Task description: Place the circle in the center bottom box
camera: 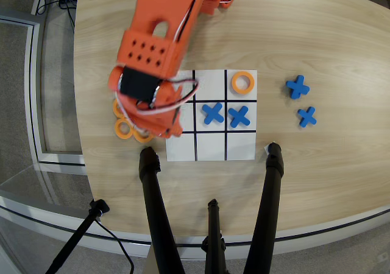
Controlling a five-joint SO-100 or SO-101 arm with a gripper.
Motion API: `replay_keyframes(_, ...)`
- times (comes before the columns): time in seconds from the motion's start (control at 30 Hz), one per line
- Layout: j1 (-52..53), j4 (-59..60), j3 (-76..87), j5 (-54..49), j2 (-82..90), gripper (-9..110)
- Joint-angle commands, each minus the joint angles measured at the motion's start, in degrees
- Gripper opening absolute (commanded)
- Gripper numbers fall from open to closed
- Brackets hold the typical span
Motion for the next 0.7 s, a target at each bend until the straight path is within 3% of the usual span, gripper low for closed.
replay_keyframes(0.0, 0.44, -2.99, -6.94, 0.26, -6.50, 26)
replay_keyframes(0.67, 1.23, -12.13, -12.83, -0.26, -21.09, 26)
